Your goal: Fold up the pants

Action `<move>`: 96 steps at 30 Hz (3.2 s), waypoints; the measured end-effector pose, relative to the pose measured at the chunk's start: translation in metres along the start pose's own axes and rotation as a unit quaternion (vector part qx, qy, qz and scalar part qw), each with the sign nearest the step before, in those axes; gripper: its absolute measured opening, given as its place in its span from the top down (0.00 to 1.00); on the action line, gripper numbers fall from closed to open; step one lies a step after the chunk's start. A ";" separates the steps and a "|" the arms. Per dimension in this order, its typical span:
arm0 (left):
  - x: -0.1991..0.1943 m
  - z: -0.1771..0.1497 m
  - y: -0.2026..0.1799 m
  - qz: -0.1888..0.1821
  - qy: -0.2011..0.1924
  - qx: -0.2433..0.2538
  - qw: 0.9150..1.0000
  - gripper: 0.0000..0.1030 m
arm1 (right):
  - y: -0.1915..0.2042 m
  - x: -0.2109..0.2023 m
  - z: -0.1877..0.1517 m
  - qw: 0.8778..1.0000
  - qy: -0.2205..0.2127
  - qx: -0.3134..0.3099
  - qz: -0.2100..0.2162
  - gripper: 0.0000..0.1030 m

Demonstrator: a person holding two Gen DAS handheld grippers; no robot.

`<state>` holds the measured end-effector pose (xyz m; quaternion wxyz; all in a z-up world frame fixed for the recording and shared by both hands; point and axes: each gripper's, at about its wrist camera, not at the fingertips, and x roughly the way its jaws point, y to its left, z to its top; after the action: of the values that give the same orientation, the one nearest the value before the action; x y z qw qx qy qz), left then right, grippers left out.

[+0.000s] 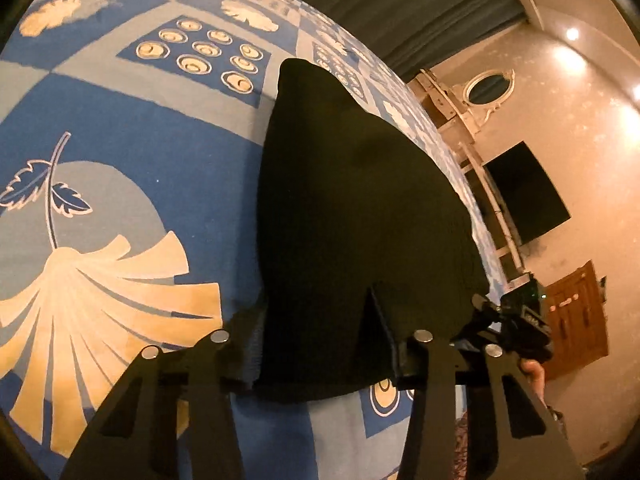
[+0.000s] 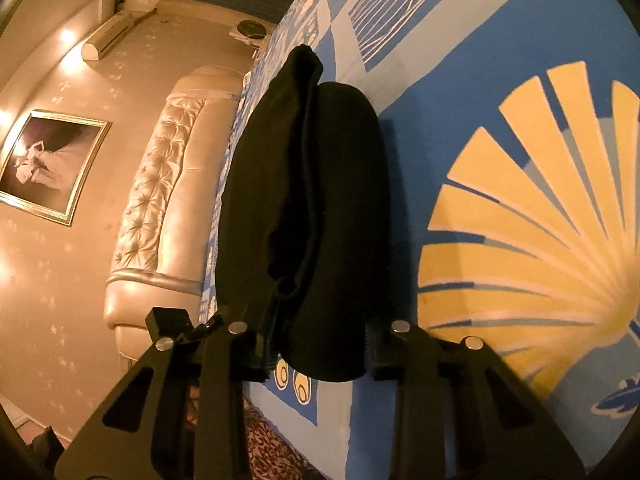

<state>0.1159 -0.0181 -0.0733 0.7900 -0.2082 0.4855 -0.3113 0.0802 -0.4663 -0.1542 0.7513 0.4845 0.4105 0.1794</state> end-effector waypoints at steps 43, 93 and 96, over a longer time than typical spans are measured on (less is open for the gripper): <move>-0.017 -0.036 -0.046 0.167 -0.028 0.057 0.984 0.16 | 0.023 -0.060 -0.045 0.981 -0.023 -0.079 -0.175 0.27; -0.038 -0.097 -0.107 0.302 -0.082 0.143 0.939 0.16 | 0.100 -0.013 -0.116 0.901 -0.074 -0.267 -0.334 0.20; -0.037 -0.098 -0.108 0.303 -0.082 0.142 0.939 0.16 | 0.099 -0.012 -0.116 0.901 -0.072 -0.268 -0.334 0.20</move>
<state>-0.0152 -0.0721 -0.0247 0.9053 0.0387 0.4099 -0.1047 -0.0065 -0.3607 -0.0846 0.8962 0.1114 0.4291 -0.0146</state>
